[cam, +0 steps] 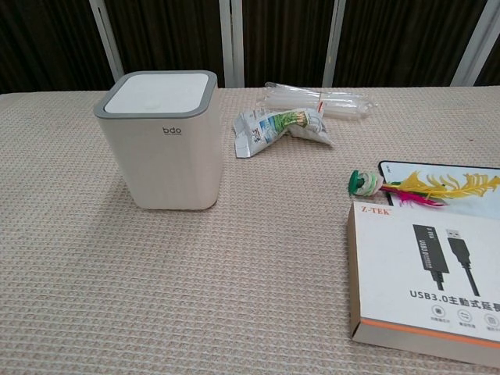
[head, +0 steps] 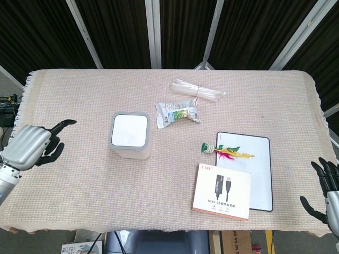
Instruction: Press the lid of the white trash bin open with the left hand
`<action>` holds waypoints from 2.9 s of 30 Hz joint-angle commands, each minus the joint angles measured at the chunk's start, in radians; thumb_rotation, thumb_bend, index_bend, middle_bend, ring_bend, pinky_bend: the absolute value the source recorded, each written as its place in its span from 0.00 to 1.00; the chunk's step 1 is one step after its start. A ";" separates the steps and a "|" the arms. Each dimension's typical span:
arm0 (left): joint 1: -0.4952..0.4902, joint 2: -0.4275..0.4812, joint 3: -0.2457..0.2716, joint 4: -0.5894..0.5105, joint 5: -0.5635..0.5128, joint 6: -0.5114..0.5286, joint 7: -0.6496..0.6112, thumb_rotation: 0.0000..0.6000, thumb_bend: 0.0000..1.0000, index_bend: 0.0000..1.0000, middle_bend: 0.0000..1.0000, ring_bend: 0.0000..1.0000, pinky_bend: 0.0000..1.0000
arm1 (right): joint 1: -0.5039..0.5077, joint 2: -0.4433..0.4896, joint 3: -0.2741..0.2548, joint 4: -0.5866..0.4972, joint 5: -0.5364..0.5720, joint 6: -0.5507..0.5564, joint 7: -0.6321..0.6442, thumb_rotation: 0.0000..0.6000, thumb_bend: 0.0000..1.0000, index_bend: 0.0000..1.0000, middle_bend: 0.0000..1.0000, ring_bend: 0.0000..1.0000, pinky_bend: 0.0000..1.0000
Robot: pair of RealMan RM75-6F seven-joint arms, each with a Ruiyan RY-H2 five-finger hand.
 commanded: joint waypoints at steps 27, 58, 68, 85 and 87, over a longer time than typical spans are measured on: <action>-0.389 -0.327 0.058 -0.084 -0.594 -0.096 0.675 1.00 0.73 0.23 0.88 0.70 0.64 | -0.001 -0.001 0.010 -0.004 0.020 0.001 0.002 1.00 0.27 0.12 0.06 0.02 0.00; -0.448 -0.358 0.099 -0.168 -0.593 0.069 0.707 1.00 0.63 0.24 0.82 0.66 0.64 | -0.002 0.000 0.009 -0.010 0.022 -0.003 0.005 1.00 0.27 0.12 0.06 0.02 0.00; -0.089 -0.284 0.226 -0.286 -0.133 0.558 0.753 1.00 0.22 0.21 0.32 0.21 0.32 | 0.004 -0.003 0.004 -0.013 0.015 -0.016 -0.004 1.00 0.27 0.12 0.06 0.02 0.00; 0.321 -0.231 0.454 0.090 0.153 0.767 0.213 1.00 0.17 0.21 0.20 0.06 0.12 | 0.007 0.007 -0.010 -0.019 -0.002 -0.029 -0.021 1.00 0.27 0.12 0.06 0.02 0.00; 0.340 -0.240 0.456 0.121 0.151 0.765 0.171 1.00 0.17 0.21 0.20 0.06 0.12 | 0.005 0.008 -0.010 -0.019 -0.002 -0.026 -0.018 1.00 0.27 0.12 0.06 0.02 0.00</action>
